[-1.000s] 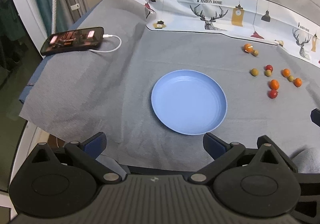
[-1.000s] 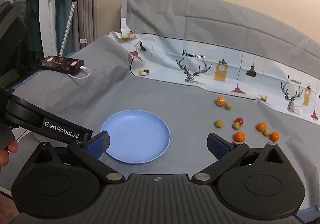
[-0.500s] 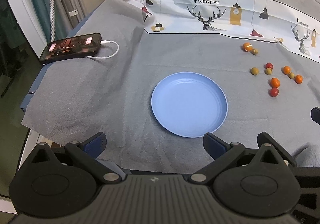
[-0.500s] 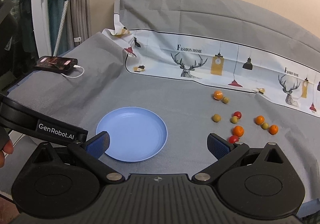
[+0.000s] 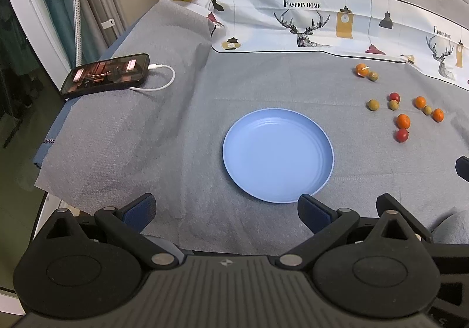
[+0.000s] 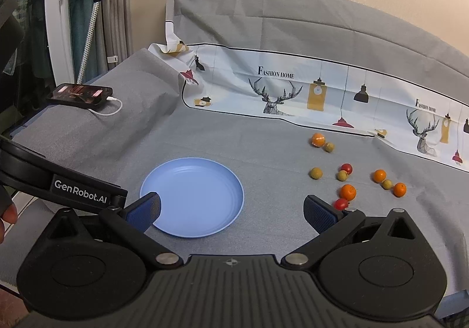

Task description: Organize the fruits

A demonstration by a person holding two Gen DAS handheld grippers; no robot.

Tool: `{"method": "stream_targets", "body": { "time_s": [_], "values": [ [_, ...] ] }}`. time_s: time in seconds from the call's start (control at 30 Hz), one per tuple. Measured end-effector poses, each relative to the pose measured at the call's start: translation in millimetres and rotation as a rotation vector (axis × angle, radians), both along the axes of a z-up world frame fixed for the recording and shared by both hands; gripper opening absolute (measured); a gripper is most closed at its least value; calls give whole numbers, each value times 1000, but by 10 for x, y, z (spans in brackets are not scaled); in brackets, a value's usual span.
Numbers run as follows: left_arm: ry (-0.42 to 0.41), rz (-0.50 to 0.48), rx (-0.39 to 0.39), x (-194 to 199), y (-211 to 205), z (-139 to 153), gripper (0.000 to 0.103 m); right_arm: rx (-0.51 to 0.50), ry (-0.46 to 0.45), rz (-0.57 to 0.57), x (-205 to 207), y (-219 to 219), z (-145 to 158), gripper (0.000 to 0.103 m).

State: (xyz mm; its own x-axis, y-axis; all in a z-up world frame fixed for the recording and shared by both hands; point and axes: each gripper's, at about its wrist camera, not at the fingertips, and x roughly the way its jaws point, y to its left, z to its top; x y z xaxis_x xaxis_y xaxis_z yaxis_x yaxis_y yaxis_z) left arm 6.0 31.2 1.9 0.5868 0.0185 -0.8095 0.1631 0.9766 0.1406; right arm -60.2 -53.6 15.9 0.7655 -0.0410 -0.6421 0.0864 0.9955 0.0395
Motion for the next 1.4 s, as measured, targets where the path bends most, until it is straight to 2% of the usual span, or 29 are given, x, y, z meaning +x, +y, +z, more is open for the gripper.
{"method": "stream_targets", "body": {
  "time_s": [0.93, 1.27, 1.4],
  "values": [
    [5, -1, 7, 3, -8, -23, 103, 4, 7, 0, -2, 2, -17, 103],
    [24, -2, 34, 50, -70, -44, 103, 41, 21, 0, 27, -72, -111, 103],
    [41, -5, 38, 103, -147, -91, 103, 60, 30, -41, 56, -181, -218, 103]
  ]
}}
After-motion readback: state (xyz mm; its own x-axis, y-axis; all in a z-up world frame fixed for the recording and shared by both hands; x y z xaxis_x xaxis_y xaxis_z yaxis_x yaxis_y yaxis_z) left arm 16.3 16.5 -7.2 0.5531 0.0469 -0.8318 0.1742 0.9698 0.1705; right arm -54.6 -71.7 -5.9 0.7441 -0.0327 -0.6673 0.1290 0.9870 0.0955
